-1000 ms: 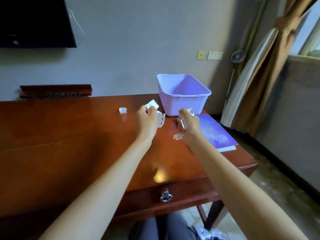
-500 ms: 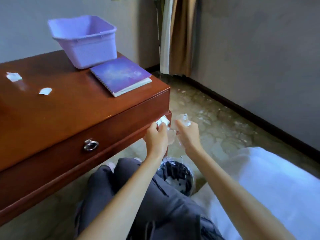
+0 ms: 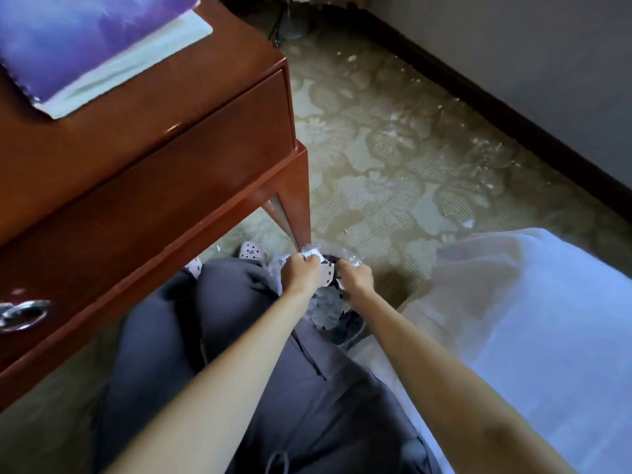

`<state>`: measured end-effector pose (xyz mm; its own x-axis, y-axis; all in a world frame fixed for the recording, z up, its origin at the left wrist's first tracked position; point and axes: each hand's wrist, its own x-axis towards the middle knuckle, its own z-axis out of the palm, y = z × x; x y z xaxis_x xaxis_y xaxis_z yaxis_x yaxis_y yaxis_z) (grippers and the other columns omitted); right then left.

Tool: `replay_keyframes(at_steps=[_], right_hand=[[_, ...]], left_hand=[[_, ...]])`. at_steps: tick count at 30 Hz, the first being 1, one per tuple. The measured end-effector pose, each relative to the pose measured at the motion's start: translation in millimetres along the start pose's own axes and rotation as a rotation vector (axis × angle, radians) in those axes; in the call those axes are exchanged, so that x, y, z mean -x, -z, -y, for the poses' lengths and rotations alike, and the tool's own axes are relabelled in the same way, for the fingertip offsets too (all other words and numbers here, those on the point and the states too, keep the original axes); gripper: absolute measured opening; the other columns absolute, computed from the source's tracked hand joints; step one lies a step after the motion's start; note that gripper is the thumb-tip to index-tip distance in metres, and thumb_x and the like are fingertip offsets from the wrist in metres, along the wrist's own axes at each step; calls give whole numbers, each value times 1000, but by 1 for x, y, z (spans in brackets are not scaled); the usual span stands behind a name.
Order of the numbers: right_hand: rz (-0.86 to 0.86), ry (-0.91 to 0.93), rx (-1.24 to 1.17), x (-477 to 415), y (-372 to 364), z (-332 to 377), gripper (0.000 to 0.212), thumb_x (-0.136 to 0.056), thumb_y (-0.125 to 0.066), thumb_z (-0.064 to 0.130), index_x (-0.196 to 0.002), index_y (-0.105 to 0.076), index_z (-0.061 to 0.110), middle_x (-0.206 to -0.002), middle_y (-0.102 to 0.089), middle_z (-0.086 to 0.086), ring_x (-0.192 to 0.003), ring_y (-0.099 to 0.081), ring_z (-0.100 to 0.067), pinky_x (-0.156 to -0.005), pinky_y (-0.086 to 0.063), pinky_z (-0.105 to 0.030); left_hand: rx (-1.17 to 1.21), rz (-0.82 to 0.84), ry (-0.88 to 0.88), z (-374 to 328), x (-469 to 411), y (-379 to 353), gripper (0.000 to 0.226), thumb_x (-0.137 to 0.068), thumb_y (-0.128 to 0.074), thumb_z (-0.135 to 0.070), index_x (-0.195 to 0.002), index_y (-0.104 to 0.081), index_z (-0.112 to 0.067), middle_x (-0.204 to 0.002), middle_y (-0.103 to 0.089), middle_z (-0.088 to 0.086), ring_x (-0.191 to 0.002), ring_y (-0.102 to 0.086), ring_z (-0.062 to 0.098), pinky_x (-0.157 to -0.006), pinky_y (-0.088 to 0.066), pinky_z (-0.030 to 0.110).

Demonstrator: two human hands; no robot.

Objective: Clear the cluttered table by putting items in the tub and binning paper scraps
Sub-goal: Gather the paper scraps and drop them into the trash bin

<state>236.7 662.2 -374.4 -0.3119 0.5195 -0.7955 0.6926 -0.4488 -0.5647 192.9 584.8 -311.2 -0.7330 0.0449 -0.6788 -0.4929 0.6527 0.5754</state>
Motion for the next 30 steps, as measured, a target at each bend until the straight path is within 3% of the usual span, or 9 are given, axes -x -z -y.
replay_keyframes(at_steps=[6,10,12,15,17,20,23,26,30], right_hand=[[-9,-231,99,-54,-14,-26,35,-84,-56,22,-54,-42,12,-53,-42,-5,-43,-35,-18,-43,-26,-23],[-5,-304,114,-66,-18,-34,37,-89,-53,20,-55,-43,11,-52,-44,-4,-42,-35,-17,-43,-26,-22],[-4,-324,121,-72,-19,-35,33,-91,-51,19,-60,-45,9,-56,-48,-4,-45,-39,-18,-44,-30,-23],[5,-367,102,-76,-21,-34,25,-89,-50,23,-75,-55,3,-50,-57,-8,-61,-55,-27,-56,-49,-31],[28,-407,102,-79,-19,-36,25,-87,-49,22,-72,-58,4,-46,-59,-8,-65,-57,-27,-61,-48,-32],[49,-455,120,-76,-16,-38,19,-90,-44,16,-77,-54,6,-67,-55,-9,-59,-48,-21,-66,-47,-29],[29,-442,144,-74,-14,-42,17,-91,-42,14,-78,-50,6,-79,-57,-13,-63,-47,-21,-73,-44,-31],[22,-426,148,-69,-11,-42,14,-92,-42,13,-82,-49,7,-121,-61,-21,-99,-61,-30,-92,-48,-37],[51,-370,156,-53,-1,-33,11,-93,-44,14,-91,-51,6,-100,-59,-16,-85,-52,-25,-59,-38,-27]], left_hand=[[0,151,281,17,-45,-20,35,-93,-40,-13,-118,-52,8,-99,-58,24,-59,-41,22,-43,-49,32],[21,158,370,30,-68,-32,39,-94,-38,-10,-128,-46,8,-116,-57,20,-85,-64,32,-43,-43,19],[35,145,420,35,-78,-37,41,-93,-37,-9,-131,-43,6,-127,-55,23,-105,-62,34,-57,-54,32],[90,213,494,37,-86,-39,40,-95,-35,-8,-133,-44,0,-89,-57,16,-69,-63,22,-39,-42,19],[78,290,526,36,-86,-37,39,-98,-34,-12,-134,-45,-2,-77,-47,9,-60,-56,20,-49,-46,24],[143,339,599,39,-87,-34,36,-98,-35,-17,-128,-47,-1,-90,-47,13,-77,-49,25,-79,-41,36],[209,363,636,39,-86,-31,24,-101,-28,-18,-102,-48,-5,-87,-51,19,-79,-58,22,-80,-44,37],[245,349,655,39,-81,-26,18,-101,-26,-17,-104,-41,-7,-83,-45,16,-86,-50,23,-91,-43,39],[270,333,619,34,-69,-15,21,-100,-28,-17,-107,-44,-6,-101,-42,17,-99,-51,32,-86,-47,37]])
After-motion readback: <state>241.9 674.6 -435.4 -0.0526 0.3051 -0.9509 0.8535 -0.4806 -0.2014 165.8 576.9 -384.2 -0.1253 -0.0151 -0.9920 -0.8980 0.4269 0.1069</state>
